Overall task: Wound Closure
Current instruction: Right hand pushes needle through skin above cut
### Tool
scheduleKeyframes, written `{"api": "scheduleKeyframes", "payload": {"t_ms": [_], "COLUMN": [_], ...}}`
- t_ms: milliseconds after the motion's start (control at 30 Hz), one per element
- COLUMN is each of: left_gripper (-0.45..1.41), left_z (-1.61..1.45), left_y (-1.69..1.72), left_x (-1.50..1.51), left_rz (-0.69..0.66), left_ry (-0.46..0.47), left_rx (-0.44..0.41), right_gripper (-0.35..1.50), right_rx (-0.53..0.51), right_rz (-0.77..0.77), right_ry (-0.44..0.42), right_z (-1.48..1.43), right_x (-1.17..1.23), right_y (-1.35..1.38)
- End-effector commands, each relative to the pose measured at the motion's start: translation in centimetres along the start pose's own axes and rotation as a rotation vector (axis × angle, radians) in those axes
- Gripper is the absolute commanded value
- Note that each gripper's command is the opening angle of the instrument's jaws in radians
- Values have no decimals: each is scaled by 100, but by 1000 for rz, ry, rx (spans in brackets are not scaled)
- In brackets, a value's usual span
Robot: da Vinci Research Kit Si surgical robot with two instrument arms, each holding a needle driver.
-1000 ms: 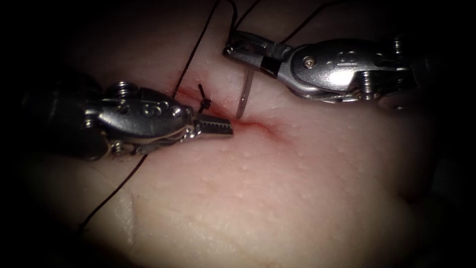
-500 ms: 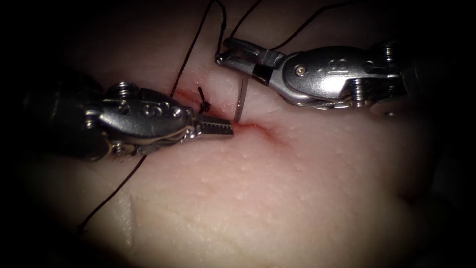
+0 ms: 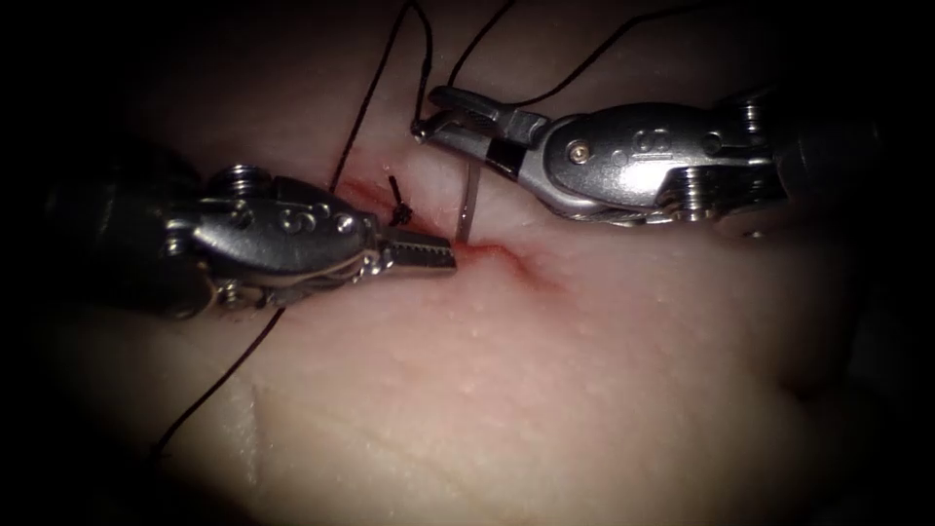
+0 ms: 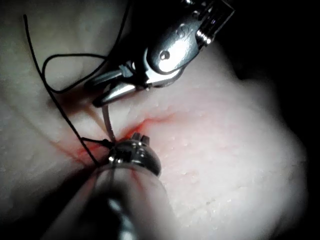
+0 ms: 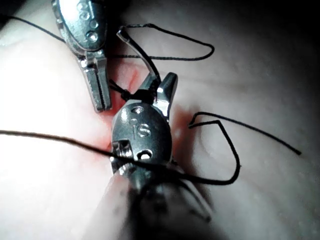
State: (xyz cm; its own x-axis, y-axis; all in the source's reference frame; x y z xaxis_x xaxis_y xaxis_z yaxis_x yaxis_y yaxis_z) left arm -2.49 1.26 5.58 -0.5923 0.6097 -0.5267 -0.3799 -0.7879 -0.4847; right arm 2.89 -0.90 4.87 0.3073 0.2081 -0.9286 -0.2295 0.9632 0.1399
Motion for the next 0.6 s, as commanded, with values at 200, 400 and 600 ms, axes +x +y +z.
{"api": "scheduleKeyframes", "payload": {"t_ms": [200,400,600], "left_gripper": [-1,-1,-3], "left_z": [7,7,6], "left_y": [6,6,6], "left_x": [-4,-4,-4], "left_rz": [-2,4,4], "left_ry": [-1,-1,-1], "left_rx": [-3,-3,-3], "right_gripper": [-35,-35,-35], "right_rx": [3,8,8], "right_rz": [8,8,8], "right_ry": [-2,-6,-6], "right_z": [5,7,7], "right_x": [-1,-8,-8], "right_y": [-1,-12,-13]}}
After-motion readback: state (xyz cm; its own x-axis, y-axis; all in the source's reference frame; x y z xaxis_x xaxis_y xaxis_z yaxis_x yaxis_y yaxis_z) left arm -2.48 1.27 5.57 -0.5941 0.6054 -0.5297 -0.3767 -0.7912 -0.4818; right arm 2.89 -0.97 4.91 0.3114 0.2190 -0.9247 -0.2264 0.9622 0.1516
